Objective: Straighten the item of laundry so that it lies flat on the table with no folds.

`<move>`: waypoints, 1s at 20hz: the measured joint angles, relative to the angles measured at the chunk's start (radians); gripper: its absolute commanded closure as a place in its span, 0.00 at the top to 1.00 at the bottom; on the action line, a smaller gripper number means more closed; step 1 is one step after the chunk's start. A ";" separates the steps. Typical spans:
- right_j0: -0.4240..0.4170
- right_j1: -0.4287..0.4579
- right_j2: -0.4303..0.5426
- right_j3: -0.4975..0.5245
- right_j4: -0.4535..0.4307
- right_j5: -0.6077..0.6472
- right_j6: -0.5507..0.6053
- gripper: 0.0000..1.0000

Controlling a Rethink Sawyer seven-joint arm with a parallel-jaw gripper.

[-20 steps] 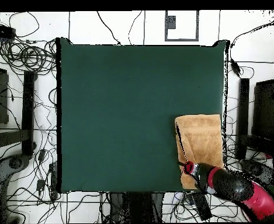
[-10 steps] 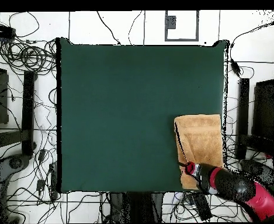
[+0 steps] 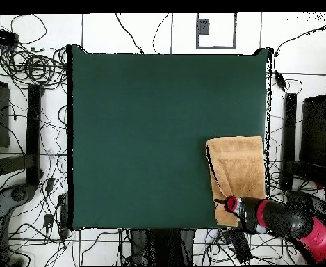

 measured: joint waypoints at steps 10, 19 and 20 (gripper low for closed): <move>-0.001 -0.016 0.038 -0.071 -0.001 0.059 0.000 1.00; -0.014 -0.014 0.058 -0.119 -0.001 0.075 -0.001 1.00; -0.015 -0.014 0.058 -0.121 -0.001 0.077 -0.001 1.00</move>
